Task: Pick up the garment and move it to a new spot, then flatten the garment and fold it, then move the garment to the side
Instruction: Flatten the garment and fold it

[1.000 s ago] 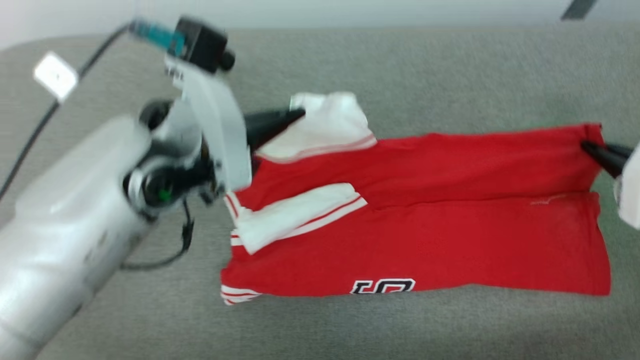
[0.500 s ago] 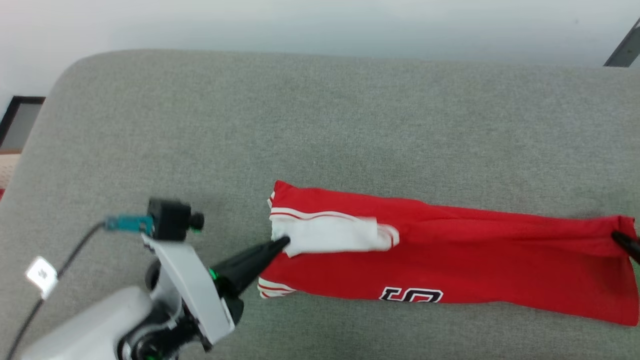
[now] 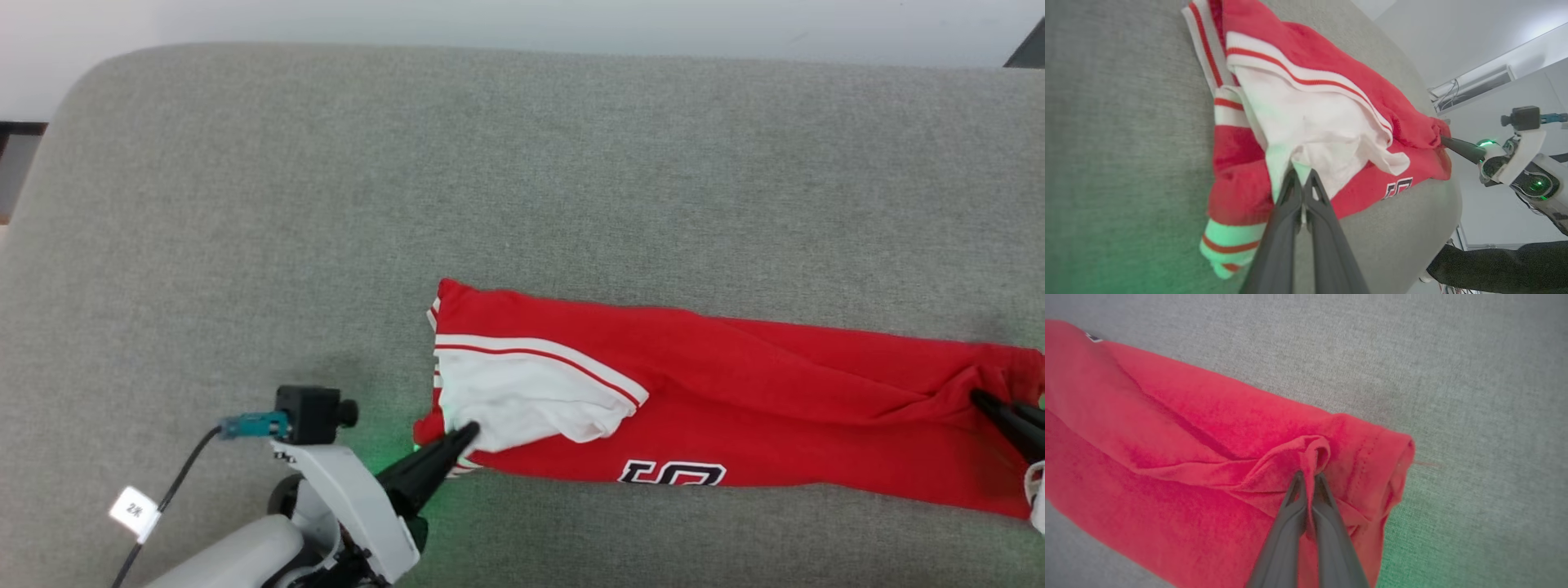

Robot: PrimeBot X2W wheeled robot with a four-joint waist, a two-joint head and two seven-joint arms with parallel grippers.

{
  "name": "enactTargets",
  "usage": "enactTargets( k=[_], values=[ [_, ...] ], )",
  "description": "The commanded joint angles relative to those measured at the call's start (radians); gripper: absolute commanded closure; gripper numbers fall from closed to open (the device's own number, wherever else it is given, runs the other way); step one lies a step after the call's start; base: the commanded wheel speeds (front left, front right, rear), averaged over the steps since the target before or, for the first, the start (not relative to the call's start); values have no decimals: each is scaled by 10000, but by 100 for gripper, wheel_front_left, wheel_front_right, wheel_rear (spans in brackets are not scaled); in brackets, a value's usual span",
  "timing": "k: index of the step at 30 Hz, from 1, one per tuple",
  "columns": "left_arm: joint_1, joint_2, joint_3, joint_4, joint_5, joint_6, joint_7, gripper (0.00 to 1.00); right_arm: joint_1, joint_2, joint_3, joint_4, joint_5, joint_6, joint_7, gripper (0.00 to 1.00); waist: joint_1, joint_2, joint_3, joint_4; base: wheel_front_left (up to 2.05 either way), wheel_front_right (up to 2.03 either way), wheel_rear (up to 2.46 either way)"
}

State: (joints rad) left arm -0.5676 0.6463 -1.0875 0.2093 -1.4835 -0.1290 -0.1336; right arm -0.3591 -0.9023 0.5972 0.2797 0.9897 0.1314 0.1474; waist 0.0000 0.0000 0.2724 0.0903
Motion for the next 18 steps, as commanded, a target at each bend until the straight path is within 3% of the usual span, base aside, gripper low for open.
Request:
enactTargets(
  k=[1,2,3,4,6,7,13,18],
  values=[
    [102,-79,23,258,154,-23,-290,100,-97,171,-81,31,-147,-16,-141,79,0,0,-70,-85,0,0,0],
    [144,-119,3,364,234,-23,-442,92,-97,236,-122,39,-151,-16,-186,55,0,0,-106,-121,0,0,0],
    [177,-151,18,455,293,-23,-611,76,-68,294,-190,44,-63,-16,-222,8,0,0,-145,-146,0,0,0],
    [226,-161,65,567,348,-23,-773,53,-14,336,-261,12,16,-16,-231,0,0,0,-209,-159,0,0,0],
    [316,-204,77,802,644,-23,-1020,10,176,323,-366,-104,225,-16,-159,0,0,0,-354,-159,0,0,0],
    [398,-283,130,874,752,-23,-1113,0,286,272,-439,-148,334,-16,-124,0,0,0,-441,-143,0,0,0],
    [966,-585,797,1061,1404,-23,-1308,0,865,-148,-1001,-299,946,-16,187,0,0,0,-846,112,0,0,0],
    [1961,-1282,2483,944,2822,119,-1314,0,1313,-331,-1585,93,1641,-16,992,0,0,0,-1004,555,0,0,0]
  ],
)
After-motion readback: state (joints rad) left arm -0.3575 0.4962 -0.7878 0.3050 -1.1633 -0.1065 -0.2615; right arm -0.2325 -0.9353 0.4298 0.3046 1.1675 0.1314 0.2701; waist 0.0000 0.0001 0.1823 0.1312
